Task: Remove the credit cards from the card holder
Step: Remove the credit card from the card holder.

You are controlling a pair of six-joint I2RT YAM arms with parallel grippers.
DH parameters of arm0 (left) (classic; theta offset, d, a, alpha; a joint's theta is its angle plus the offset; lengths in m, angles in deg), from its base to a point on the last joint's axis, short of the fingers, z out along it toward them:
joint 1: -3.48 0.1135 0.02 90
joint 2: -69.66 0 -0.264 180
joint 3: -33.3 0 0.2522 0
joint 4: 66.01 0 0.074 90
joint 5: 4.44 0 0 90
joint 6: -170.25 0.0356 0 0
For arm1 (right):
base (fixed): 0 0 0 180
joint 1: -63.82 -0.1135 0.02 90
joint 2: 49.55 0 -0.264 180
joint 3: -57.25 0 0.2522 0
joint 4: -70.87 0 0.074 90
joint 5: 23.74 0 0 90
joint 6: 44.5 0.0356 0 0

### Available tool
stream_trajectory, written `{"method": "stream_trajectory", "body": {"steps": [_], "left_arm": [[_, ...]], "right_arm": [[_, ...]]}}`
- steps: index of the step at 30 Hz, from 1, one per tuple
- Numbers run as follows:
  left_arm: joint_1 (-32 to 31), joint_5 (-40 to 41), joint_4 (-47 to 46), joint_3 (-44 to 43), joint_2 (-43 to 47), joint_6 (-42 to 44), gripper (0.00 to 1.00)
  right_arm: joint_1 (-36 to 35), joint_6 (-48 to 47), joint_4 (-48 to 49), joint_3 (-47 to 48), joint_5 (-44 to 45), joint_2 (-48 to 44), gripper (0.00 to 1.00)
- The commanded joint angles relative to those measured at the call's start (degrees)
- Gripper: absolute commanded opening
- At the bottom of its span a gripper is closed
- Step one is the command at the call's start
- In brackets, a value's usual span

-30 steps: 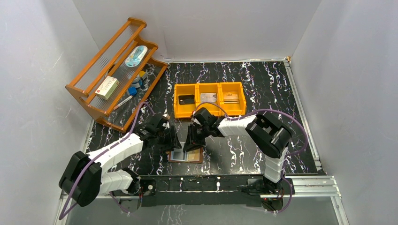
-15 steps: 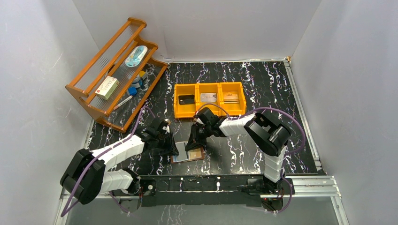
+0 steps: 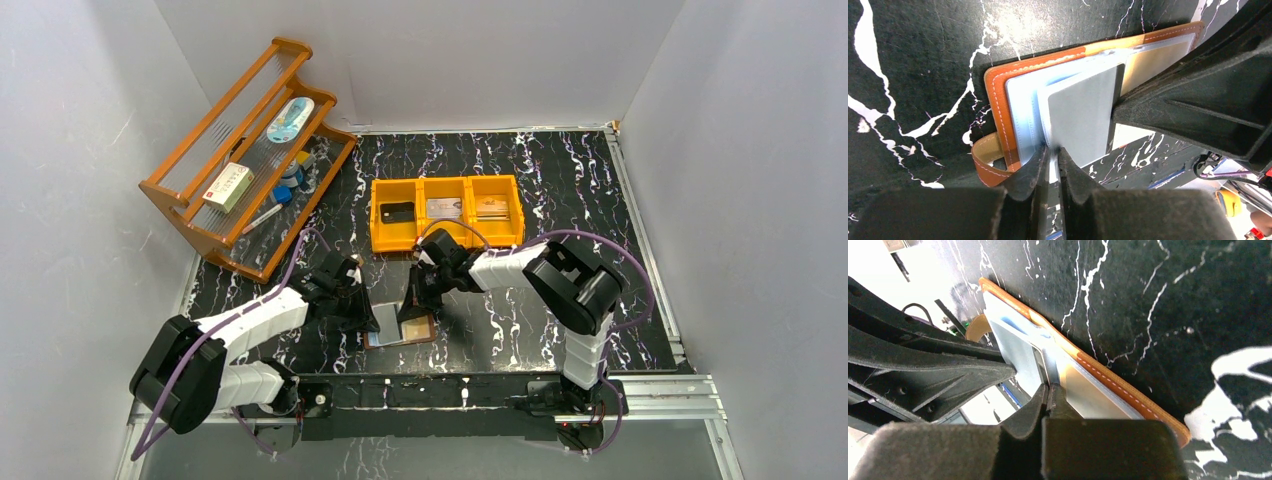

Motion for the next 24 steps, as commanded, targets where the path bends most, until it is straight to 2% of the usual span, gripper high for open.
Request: {"method": "stream_trajectory", "body": {"steps": [1, 6, 17, 21, 24], "left_arm": [[-0.4, 1.5, 1.3, 0.0, -0.9, 0.1, 0.03], [-0.4, 2.4, 1.8, -0.1, -0.6, -0.2, 0.00], [-0.4, 2.4, 1.7, -1.0, -1.0, 0.3, 0.00], [-0.4, 1.8, 0.9, -1.0, -0.9, 0.4, 0.00], [-0.4, 0.6, -0.1, -1.1, -1.2, 0.7, 0.00]], "right_arm": [[-0.1, -3.0, -3.5, 1.0, 2.3, -4.5, 0.00], [1.6, -2.6, -1.7, -1.4, 0.1, -6.2, 0.00], [2.4, -1.9, -2.3, -3.0, 0.9, -7.3, 0.00], [2.4, 0.6, 1.4, -5.1, 0.4, -7.4, 0.00], [2.4, 3.8, 5.9, -6.5, -1.3, -6.2, 0.10]]}}
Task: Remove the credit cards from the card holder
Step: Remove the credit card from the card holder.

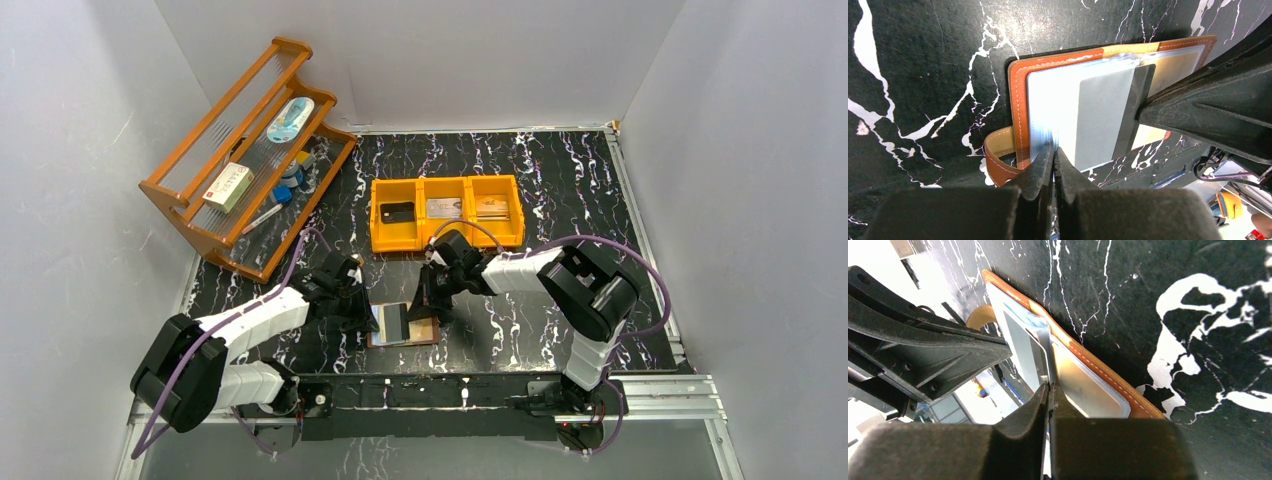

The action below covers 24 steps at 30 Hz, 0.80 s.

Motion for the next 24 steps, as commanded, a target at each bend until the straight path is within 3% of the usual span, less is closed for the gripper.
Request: {"method": "stream_trajectory", "body": {"steps": [1, 6, 15, 21, 24], "left_arm": [[-0.3, -0.4, -0.1, -1.0, -0.9, 1.2, 0.00], [-0.3, -0.5, -0.3, -1.2, -0.4, 1.1, 0.00], [-0.3, -1.4, -1.2, -1.5, -1.5, 1.2, 0.00], [-0.3, -1.6, -1.4, -1.5, -1.9, 1.3, 0.00], [-0.4, -1.3, -1.3, -1.2, -1.7, 1.0, 0.00]], "right_arm": [[0.2, 4.2, 7.1, -1.8, -2.0, -0.7, 0.16], [0.2, 3.8, 5.2, -1.0, 0.2, -0.2, 0.33], [-0.2, 3.6, 7.3, -0.6, -1.5, 2.3, 0.29], [-0.2, 3.3, 7.3, -0.6, -1.5, 2.6, 0.18], [-0.1, 2.6, 4.7, -0.5, 1.0, 1.2, 0.00]]}}
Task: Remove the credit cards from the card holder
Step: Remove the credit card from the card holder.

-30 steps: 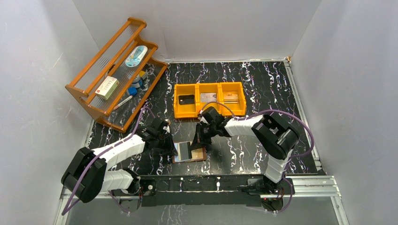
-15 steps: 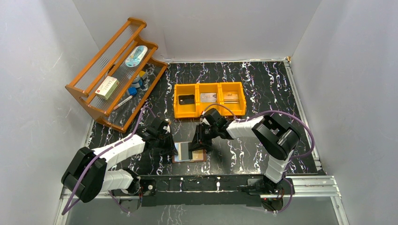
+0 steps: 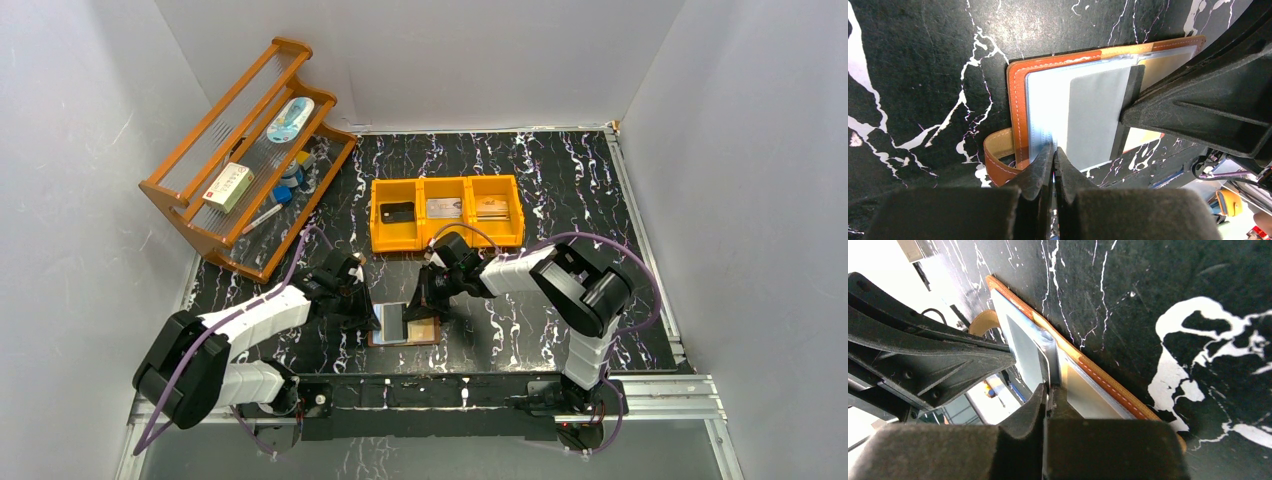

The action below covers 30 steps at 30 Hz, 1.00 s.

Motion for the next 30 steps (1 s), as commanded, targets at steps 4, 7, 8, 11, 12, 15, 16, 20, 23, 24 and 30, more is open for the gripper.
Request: {"method": "stream_trajectory", "body": {"steps": [4, 7, 8, 11, 12, 15, 16, 20, 23, 24, 30], "left_arm": [[-0.3, 1.2, 1.0, -0.5, 0.5, -0.1, 0.00], [-0.3, 2.2, 1.9, -0.4, 1.0, -0.2, 0.00], [-0.3, 2.5, 2.2, -0.5, 1.0, -0.2, 0.00], [-0.3, 3.7, 3.0, -0.9, 2.2, -0.4, 0.00], [-0.3, 4.0, 3.0, -0.9, 2.7, -0.4, 0.00], [-0.3, 3.2, 2.8, -2.1, 3.4, 0.6, 0.10], [-0.3, 3.3, 3.4, -2.9, 3.5, 0.6, 0.18], [-0.3, 4.1, 3.3, -5.7, 5.5, -0.2, 0.43], [-0.3, 1.1, -0.6, -7.6, 5.7, 0.2, 0.50], [-0.3, -0.9, -2.7, -7.8, 4.7, 0.4, 0.51], [-0.4, -6.6, -6.4, -7.7, -3.5, -0.6, 0.43]], "right_arm": [[0.7, -3.4, -7.0, 1.4, 6.1, -4.5, 0.00], [2.4, -4.4, -8.9, 0.4, 5.4, -6.7, 0.00], [3.1, -4.7, -8.8, -0.4, 4.7, -7.4, 0.00], [4.6, -6.1, -8.8, -1.4, 2.6, -8.6, 0.00], [4.8, -6.4, -9.1, -1.5, 2.3, -8.7, 0.00], [5.0, -6.6, -7.4, -1.6, -0.2, -7.7, 0.00], [5.0, -6.2, -6.4, -1.6, -1.3, -7.0, 0.00], [5.0, -5.2, -4.8, -1.9, -1.5, -5.5, 0.00], [5.1, -5.5, -5.3, -1.8, -0.2, -5.5, 0.00], [5.1, -5.4, -5.3, -1.9, 0.2, -5.4, 0.00], [5.2, -4.4, -4.5, -2.6, 1.1, -4.0, 0.00]]}}
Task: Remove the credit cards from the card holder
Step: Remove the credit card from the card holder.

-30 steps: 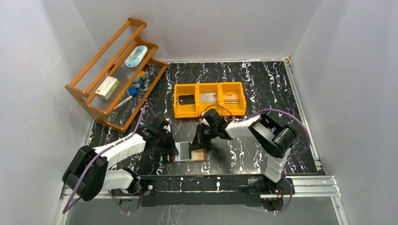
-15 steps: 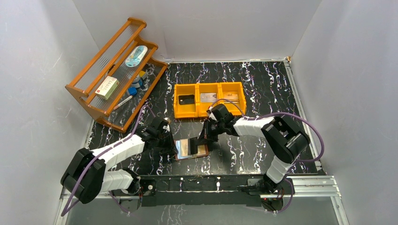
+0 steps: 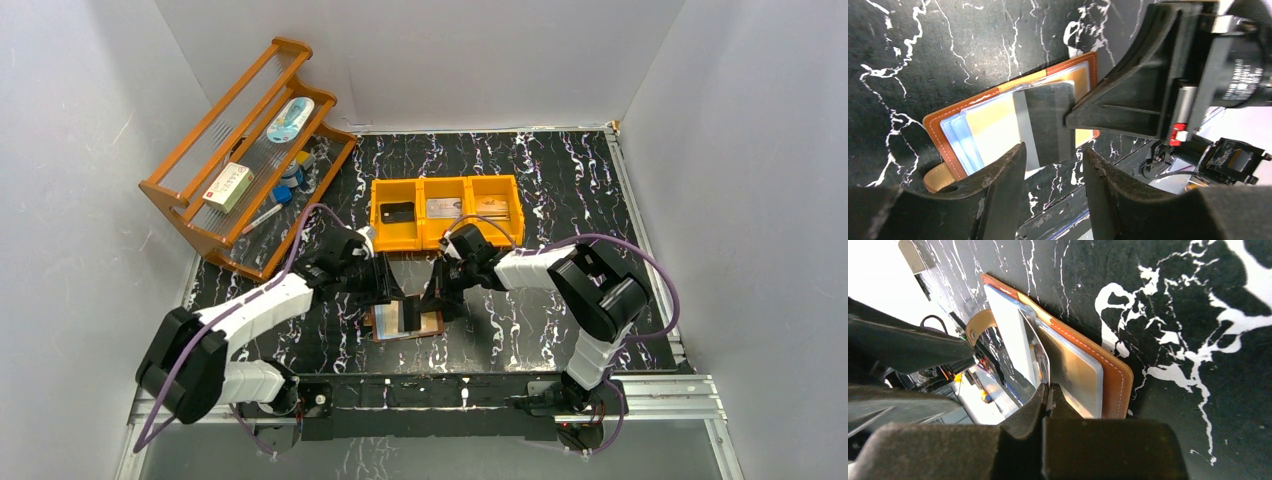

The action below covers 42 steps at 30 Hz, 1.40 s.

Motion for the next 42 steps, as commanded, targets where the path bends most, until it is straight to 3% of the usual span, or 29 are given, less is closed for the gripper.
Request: {"method": "stream_trajectory", "body": {"steps": [1, 7, 14, 18, 22, 25, 27, 30, 31, 34, 39, 42], "left_arm": [[-0.3, -4.8, -1.7, 0.0, -4.9, -1.0, 0.42], [-0.9, -5.7, -1.7, 2.2, -8.7, -2.5, 0.37], [-2.7, -5.6, -2.7, 5.6, -11.8, -4.6, 0.27], [-3.1, -3.8, -2.5, 5.6, -12.1, -4.8, 0.23], [-3.1, -2.9, -2.2, 5.7, -12.2, -4.8, 0.21], [-3.1, -1.6, -1.3, 5.6, -11.1, -4.5, 0.20], [-3.1, 2.2, 1.2, 5.0, -6.5, -4.4, 0.25], [-3.1, 6.5, 2.1, 4.2, 3.5, -5.4, 0.39], [-3.0, 8.5, 4.0, 3.0, 6.0, -5.0, 0.47], [-3.0, 13.4, 7.5, 0.2, 9.2, -4.2, 0.51], [-2.6, 23.3, 14.1, -3.5, 13.0, -2.2, 0.70], [-1.2, 26.3, 17.8, -5.3, 14.1, -0.8, 0.72]], "right_arm": [[0.0, 0.5, 0.8, -1.1, 1.6, 0.7, 0.00], [0.0, 2.5, 2.7, -1.9, 1.9, 0.1, 0.04], [0.0, 7.0, 6.7, -2.7, 1.0, 0.3, 0.24], [-0.1, 7.6, 7.8, -2.5, 0.3, 1.2, 0.27], [-0.3, 8.1, 10.0, -3.4, -0.3, 1.2, 0.24], [-0.1, 5.6, 5.5, -2.6, 2.0, -1.0, 0.02], [1.0, -1.4, -5.6, 0.9, 8.8, -6.3, 0.00], [3.1, -8.3, -13.2, 2.9, 13.3, -15.4, 0.00], [3.1, -12.1, -14.1, 5.4, 14.6, -17.9, 0.00], [3.1, -19.1, -16.3, 11.3, 19.2, -19.3, 0.00], [3.1, -27.6, -14.7, 16.9, 23.9, -18.9, 0.00], [2.8, -33.6, -12.7, 20.0, 25.1, -17.6, 0.00]]}}
